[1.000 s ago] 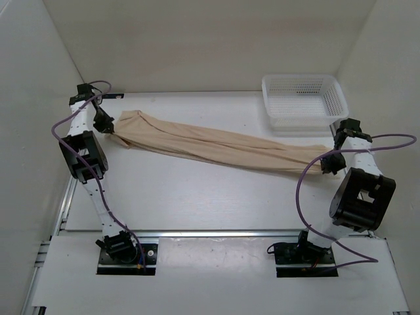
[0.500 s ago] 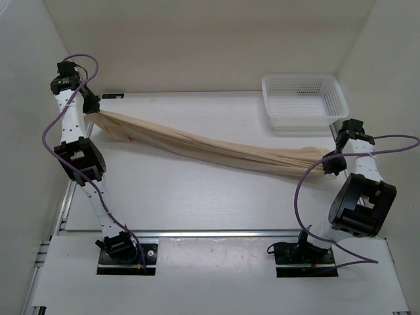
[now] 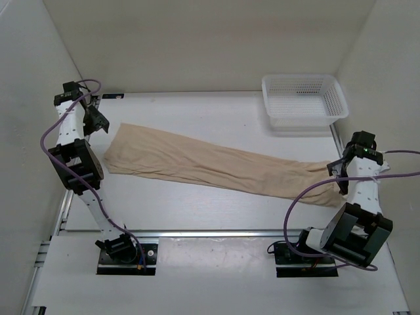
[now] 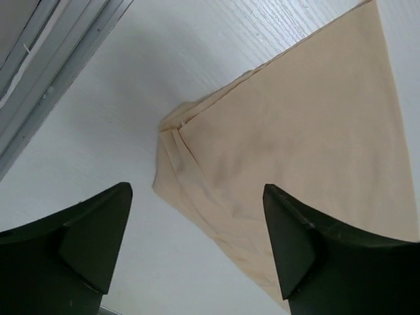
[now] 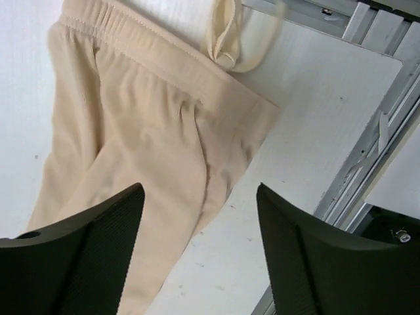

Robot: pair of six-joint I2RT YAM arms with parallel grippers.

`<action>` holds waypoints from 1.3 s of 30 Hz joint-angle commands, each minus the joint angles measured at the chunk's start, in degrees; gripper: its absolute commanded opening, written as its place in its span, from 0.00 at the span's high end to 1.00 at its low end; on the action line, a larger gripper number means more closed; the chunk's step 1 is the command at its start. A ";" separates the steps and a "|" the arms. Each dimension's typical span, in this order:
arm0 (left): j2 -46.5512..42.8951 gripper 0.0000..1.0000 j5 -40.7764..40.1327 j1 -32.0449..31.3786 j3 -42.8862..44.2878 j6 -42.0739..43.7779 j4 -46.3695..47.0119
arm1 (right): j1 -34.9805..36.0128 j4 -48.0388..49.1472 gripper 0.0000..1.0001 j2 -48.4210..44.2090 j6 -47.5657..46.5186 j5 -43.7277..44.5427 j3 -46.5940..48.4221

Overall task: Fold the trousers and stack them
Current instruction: Fold the trousers

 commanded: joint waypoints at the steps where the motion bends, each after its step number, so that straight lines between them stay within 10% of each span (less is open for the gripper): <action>1: -7.04 0.10 -0.55 0.23 2.00 -0.28 0.36 | 0.00 -0.78 0.25 0.04 0.27 -0.01 4.78; 4: -7.03 0.48 -0.55 0.23 -0.26 -0.29 0.25 | 2.54 -1.49 0.25 0.04 -0.26 -1.60 8.65; 7: -7.03 0.55 1.19 0.75 -3.78 0.85 1.84 | 6.75 -1.49 0.25 0.04 -2.70 -1.60 11.82; 8: -6.51 0.35 4.25 0.75 -5.36 1.38 1.84 | 8.59 -1.49 0.25 0.04 -3.50 -1.60 12.61; 13: -6.06 0.01 9.37 0.75 -15.29 -0.81 5.78 | 10.37 -2.19 0.24 0.57 -8.07 -3.80 18.94; 24: 0.34 0.00 6.39 0.75 -20.75 -5.21 9.66 | 10.37 -2.72 0.24 0.05 -9.13 -8.19 20.26; 28: 4.56 0.26 6.92 0.75 -19.61 -5.73 10.80 | 10.37 -2.72 0.24 0.04 -9.13 -8.90 20.26; 32: 6.15 0.86 5.08 1.36 -18.38 -5.74 10.81 | 10.37 -2.72 0.24 -0.49 -9.13 -8.90 19.74; 39: 4.92 0.90 3.93 3.74 -9.69 -5.74 7.91 | 10.37 -2.72 0.24 -0.49 -9.13 -9.51 19.74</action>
